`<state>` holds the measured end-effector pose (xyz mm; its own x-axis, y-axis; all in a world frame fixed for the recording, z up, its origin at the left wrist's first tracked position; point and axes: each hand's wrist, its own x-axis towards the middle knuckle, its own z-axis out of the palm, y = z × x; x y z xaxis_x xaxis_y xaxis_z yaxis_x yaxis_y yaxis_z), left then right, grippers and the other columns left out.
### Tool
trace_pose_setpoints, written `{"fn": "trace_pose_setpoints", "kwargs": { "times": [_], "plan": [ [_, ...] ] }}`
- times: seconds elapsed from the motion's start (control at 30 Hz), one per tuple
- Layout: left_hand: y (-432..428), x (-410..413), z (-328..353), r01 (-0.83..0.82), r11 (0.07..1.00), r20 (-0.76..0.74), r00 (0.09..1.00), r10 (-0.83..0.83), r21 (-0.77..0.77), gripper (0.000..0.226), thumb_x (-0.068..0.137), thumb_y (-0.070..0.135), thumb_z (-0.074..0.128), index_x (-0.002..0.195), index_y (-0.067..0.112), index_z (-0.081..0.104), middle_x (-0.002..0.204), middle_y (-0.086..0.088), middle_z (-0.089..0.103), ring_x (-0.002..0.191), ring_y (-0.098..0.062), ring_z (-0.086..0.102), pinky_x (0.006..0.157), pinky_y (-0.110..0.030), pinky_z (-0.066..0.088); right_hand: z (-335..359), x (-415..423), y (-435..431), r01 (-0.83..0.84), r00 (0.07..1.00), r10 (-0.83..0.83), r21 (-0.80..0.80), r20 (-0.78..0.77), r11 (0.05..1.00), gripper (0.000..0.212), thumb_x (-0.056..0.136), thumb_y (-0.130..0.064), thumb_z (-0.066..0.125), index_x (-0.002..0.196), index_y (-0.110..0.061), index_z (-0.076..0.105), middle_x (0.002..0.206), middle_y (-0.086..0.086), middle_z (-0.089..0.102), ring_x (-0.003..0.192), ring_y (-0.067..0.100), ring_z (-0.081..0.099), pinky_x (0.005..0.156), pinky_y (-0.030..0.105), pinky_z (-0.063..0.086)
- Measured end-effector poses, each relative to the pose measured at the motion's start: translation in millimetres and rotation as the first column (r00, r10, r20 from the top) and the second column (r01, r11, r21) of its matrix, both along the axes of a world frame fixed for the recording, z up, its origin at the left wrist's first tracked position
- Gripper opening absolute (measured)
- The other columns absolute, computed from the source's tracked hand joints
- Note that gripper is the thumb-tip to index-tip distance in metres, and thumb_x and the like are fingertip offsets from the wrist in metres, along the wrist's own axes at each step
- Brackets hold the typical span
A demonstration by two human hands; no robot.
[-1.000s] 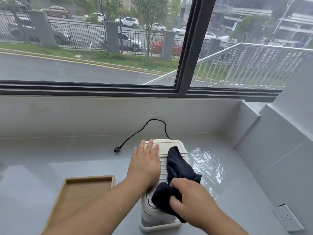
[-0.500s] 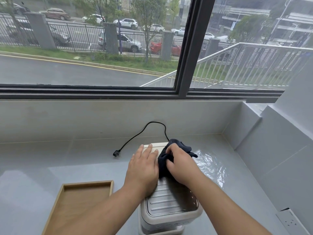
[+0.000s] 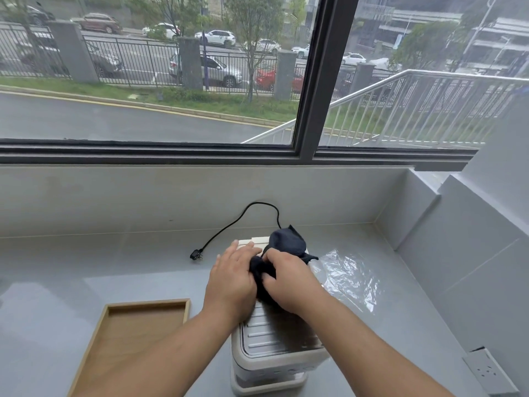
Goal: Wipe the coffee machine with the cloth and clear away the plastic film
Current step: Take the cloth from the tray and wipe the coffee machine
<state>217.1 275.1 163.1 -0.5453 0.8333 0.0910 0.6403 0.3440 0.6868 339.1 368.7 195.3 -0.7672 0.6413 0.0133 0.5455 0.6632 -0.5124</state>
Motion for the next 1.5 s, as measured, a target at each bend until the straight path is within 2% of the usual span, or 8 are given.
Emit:
{"fn": "trace_pose_setpoints", "kwargs": {
  "times": [0.13,0.23,0.43,0.7,0.87,1.1,1.37,1.5],
  "plan": [
    [-7.4,9.9,1.9,0.007,1.000,0.045,0.999,-0.008,0.009,0.058,0.093,0.017,0.038,0.147,0.027,0.054,0.160,0.002,0.048,0.157,-0.015,0.022,0.126,-0.049,0.021,-0.5,24.8,-16.9,-0.079,0.997,0.079,-0.034,0.000,0.996,0.008,0.088,-0.027,0.058,0.089,-0.022,0.052,0.083,-0.004,0.063,0.079,0.024,0.057,0.069,0.042,0.048],
    [-1.4,3.2,-0.9,0.022,0.999,-0.011,1.000,-0.023,-0.039,0.042,0.107,0.040,0.043,0.145,0.029,0.056,0.161,0.006,0.046,0.157,-0.014,0.020,0.126,-0.048,0.020,-1.1,38.0,-27.9,-0.136,0.991,0.137,-0.049,0.009,0.989,0.018,0.088,-0.031,0.057,0.080,-0.031,0.041,0.073,-0.012,0.050,0.071,0.016,0.049,0.060,0.033,0.037],
    [13.9,5.3,2.0,0.013,0.938,-0.388,0.908,-0.156,-0.346,0.068,0.100,0.067,0.036,0.149,0.022,0.046,0.167,-0.001,0.035,0.158,-0.029,0.019,0.127,-0.049,0.017,0.1,70.1,-62.3,-0.217,0.975,0.220,-0.078,0.033,0.973,0.016,0.080,-0.037,0.052,0.085,-0.025,0.044,0.079,-0.008,0.055,0.075,0.016,0.050,0.065,0.038,0.039],
    [11.5,36.4,-1.5,-0.052,0.939,-0.365,0.927,-0.080,-0.339,0.072,0.100,0.061,0.034,0.157,0.016,0.032,0.172,-0.007,0.019,0.160,-0.029,0.005,0.129,-0.051,0.003,11.1,101.5,-58.4,-0.104,0.994,0.091,-0.229,-0.068,0.968,0.017,0.074,-0.036,0.058,0.084,-0.027,0.047,0.077,-0.012,0.055,0.073,0.008,0.051,0.063,0.025,0.041],
    [7.2,34.6,-7.1,0.036,0.959,-0.386,0.911,-0.146,-0.279,0.073,0.097,0.068,0.019,0.159,0.031,0.031,0.173,0.006,0.019,0.161,-0.018,0.006,0.130,-0.047,-0.003,-4.7,103.4,-25.7,-0.047,0.997,0.056,0.162,-0.050,0.986,0.025,0.079,-0.032,0.057,0.104,-0.029,0.058,0.102,-0.010,0.051,0.097,0.016,0.044,0.089,0.030,0.042],
    [5.9,35.6,-1.8,0.039,0.964,-0.387,0.911,-0.142,-0.262,0.078,0.089,0.072,0.020,0.155,0.035,0.038,0.170,0.009,0.028,0.159,-0.016,0.014,0.130,-0.046,0.002,-20.5,87.4,24.7,0.222,0.934,-0.264,-0.186,-0.241,0.957,0.044,0.087,-0.024,0.064,0.130,-0.029,0.055,0.124,-0.010,0.048,0.110,0.004,0.051,0.096,0.020,0.040],
    [9.3,36.6,-2.7,0.027,0.957,-0.402,0.904,-0.147,-0.290,0.095,0.079,0.095,0.026,0.154,0.037,0.037,0.170,0.010,0.026,0.159,-0.016,0.013,0.130,-0.046,0.001,-23.9,39.4,80.5,0.297,0.860,-0.426,-0.405,-0.280,0.865,0.023,0.092,-0.024,0.057,0.111,-0.035,0.057,0.106,-0.008,0.066,0.088,0.009,0.064,0.064,0.023,0.042],
    [10.4,36.9,-2.8,0.014,0.958,-0.408,0.903,-0.135,-0.287,0.100,0.076,0.097,0.023,0.154,0.036,0.038,0.170,0.009,0.028,0.159,-0.017,0.015,0.130,-0.047,0.003,-38.8,35.2,96.7,0.327,0.815,-0.528,-0.563,-0.239,0.759,0.016,0.093,-0.031,0.059,0.109,-0.028,0.062,0.099,-0.002,0.073,0.092,0.021,0.068,0.081,0.038,0.056]
  ]
}}
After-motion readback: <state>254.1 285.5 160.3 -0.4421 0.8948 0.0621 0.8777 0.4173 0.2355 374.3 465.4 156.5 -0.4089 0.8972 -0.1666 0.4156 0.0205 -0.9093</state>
